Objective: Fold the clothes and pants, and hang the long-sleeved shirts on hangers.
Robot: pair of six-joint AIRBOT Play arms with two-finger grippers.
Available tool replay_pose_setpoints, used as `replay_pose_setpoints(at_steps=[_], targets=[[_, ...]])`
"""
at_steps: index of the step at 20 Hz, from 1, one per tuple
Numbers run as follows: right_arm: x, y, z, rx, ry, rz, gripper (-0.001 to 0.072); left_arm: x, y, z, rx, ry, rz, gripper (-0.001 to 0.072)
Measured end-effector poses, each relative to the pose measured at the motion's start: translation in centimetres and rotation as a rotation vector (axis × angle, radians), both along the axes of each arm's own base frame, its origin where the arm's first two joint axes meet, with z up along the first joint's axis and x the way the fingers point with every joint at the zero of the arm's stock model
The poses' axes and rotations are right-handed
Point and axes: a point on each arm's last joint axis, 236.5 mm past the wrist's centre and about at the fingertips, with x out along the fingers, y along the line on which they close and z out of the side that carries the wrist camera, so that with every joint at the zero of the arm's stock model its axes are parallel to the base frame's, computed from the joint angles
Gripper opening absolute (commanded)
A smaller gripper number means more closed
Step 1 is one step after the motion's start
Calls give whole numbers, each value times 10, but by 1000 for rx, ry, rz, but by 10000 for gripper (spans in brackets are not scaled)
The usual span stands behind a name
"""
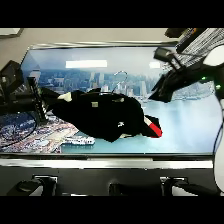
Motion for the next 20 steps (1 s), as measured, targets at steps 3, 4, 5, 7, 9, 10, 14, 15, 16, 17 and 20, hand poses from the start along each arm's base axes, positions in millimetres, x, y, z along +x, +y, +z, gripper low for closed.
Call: replay_pose_setpoints(at_steps=[3, 4, 5, 7, 9, 10, 14, 15, 16, 17, 20], targets=[[2, 19, -27, 17, 48, 51, 489, -1, 0, 2, -1, -7, 1, 21], [3, 25, -33, 31, 62, 62, 489, -2, 0, 3, -2, -8, 1, 21], [4, 29, -39, 42, 75, 70, 485, -2, 0, 3, -2, -9, 1, 21], [5, 38, -47, 73, 101, 83, 483, -2, 0, 3, -2, -9, 1, 21], [5, 47, -52, 112, 125, 98, 481, -2, 0, 3, -2, -10, 1, 21], [6, 51, -54, 128, 137, 102, 477, -2, 0, 3, -2, -10, 1, 21], [2, 63, -62, 192, 195, 132, 189, -2, 0, 3, -2, -10, 1, 21], [-1, 66, -63, 207, 206, 149, 108, -2, 0, 3, -2, -10, 2, 21], [-4, 67, -63, 213, 214, 169, 32, -1, 1, 4, -4, -10, 9, 21], [-8, 68, -63, 220, 227, 184, 32, 0, 2, 3, -1, -11, 10, 22], [-16, 69, -61, 230, 248, 213, 29, -1, 1, 3, -2, -11, 6, 26]])
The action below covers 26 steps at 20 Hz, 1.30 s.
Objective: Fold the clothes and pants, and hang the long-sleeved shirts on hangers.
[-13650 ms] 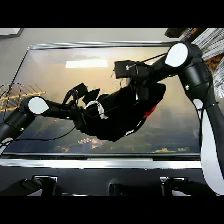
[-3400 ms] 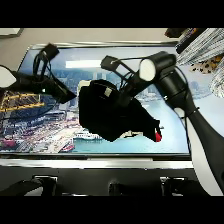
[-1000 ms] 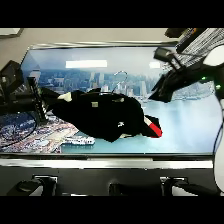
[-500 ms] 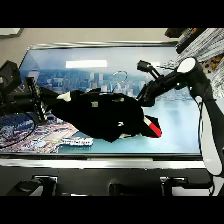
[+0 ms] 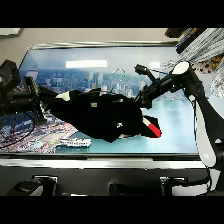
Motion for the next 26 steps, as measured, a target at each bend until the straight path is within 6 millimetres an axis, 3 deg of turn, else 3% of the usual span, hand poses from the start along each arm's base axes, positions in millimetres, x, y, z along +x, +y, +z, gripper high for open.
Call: replay_pose_setpoints(at_steps=[1, 2, 4, 7, 9, 15, 19, 22, 26], targets=[[-3, 0, 4, 3, -3, 9, 28, 0, 0, 0, -1, 0, 0, 32], [-6, -1, 9, 4, -8, 16, 27, 0, 0, 0, -2, 1, 2, 91], [-14, 0, 26, 15, -27, 20, 27, 0, -1, 1, -15, 16, 10, 245], [-24, -6, 49, -22, -62, -14, 26, 5, 0, 2, -75, 72, 76, 552], [-29, -17, 62, -78, -103, -58, 26, 18, 5, 6, -149, 117, 178, 621], [-47, -48, 114, -192, -242, -239, 26, 60, 23, 31, -426, 183, 455, 620], [-51, -78, 162, -237, -389, -485, 26, 71, 31, 42, -548, 221, 543, 619], [-48, -120, 213, -235, -537, -796, 27, 74, 32, 45, -602, 259, 577, 619], [-70, -204, 274, -280, -730, -1211, 26, 73, 28, 46, -628, 287, 582, 619]])
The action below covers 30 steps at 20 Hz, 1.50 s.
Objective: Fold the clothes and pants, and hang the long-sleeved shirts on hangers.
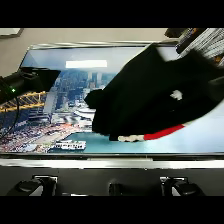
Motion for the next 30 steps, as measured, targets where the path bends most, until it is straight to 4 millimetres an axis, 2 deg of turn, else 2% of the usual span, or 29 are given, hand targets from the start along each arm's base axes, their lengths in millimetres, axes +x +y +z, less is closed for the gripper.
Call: replay_pose_setpoints(at_steps=[7, 11, 13, 15, 19, 21, 26, 30], targets=[[-74, -131, 69, -93, -265, -573, 26, -3, -7, 0, -12, 8, -13, 618], [-111, -177, 99, -168, -381, -824, 26, -3, -7, 0, -14, 10, -15, 617], [-120, -191, 112, -208, -430, -917, 26, -3, -7, 0, -14, 10, -15, 617], [-120, -199, 124, -251, -480, -976, 27, -3, -7, 0, -14, 10, -15, 617], [-90, -202, 143, -307, -567, -1014, 27, -3, -7, 0, -14, 10, -14, 617], [-83, -213, 156, -336, -614, -1063, 27, -3, -7, 0, -14, 10, -14, 617], [-92, -242, 188, -353, -730, -1169, 27, -3, -7, 0, -15, 11, -14, 617], [-107, -266, 192, -341, -756, -1235, 27, -3, -7, 0, -26, 19, -10, 617]])
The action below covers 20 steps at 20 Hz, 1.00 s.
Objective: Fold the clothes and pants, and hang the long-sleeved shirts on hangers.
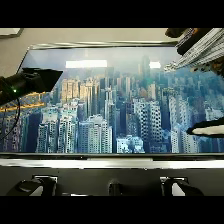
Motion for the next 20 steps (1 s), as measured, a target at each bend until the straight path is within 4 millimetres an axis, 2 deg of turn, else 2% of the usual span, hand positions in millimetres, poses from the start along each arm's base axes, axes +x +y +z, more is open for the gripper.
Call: replay_pose_setpoints(at_steps=[5, 9, 14, 20], targets=[[-31, -37, -6, 45, -63, -66, 27, 0, 0, 0, -13, 10, 5, 617], [-43, -61, -18, 94, -101, -88, 27, 0, 0, 0, -14, 11, 5, 617], [-44, -84, -34, 145, -117, -102, 28, 0, 0, 0, -14, 11, 5, 617], [-40, -91, -39, 161, -130, -86, 29, 0, 0, 0, -35, 28, 12, 617]])
